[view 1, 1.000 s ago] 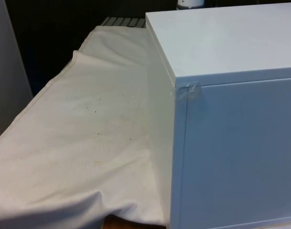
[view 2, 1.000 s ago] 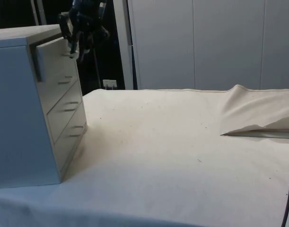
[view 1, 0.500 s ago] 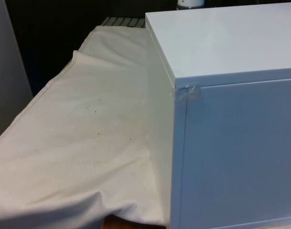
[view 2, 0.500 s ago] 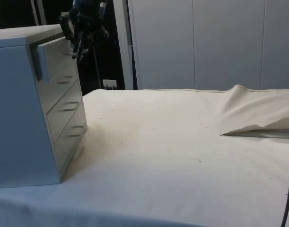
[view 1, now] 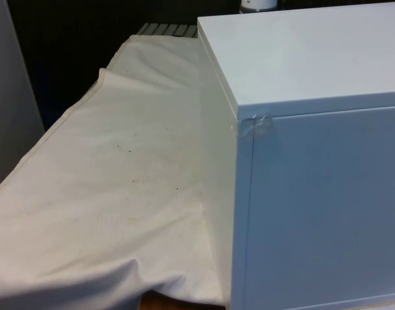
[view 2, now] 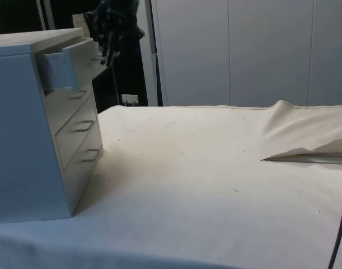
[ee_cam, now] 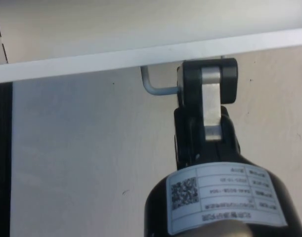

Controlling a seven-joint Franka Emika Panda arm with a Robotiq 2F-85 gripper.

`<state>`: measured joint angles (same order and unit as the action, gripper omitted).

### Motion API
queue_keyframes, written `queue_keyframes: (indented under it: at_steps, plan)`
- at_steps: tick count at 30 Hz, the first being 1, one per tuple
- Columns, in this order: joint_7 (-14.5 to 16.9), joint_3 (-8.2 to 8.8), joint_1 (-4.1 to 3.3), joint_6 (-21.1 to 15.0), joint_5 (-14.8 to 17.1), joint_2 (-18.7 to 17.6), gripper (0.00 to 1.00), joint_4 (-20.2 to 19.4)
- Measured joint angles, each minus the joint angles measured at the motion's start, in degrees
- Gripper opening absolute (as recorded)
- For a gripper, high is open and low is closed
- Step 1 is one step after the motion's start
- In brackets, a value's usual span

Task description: Open the drawer, then close it.

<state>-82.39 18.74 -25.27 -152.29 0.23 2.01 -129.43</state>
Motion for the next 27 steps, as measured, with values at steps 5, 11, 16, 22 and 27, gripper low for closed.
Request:
queue_keyframes:
  at_steps: [5,11,16,22,27]
  plan:
    - [0.0,0.11,0.23,-0.5,-0.9,3.0,0.0,-3.5]
    - [0.0,0.23,0.34,-0.9,-1.8,5.3,0.0,-6.3]
    - [0.0,0.57,0.52,-1.1,-2.9,8.1,0.0,-9.3]
    - [0.0,0.74,0.74,-1.4,-3.8,10.3,0.0,-11.9]
    - [0.0,0.92,1.03,-1.9,-4.6,12.4,0.0,-14.4]
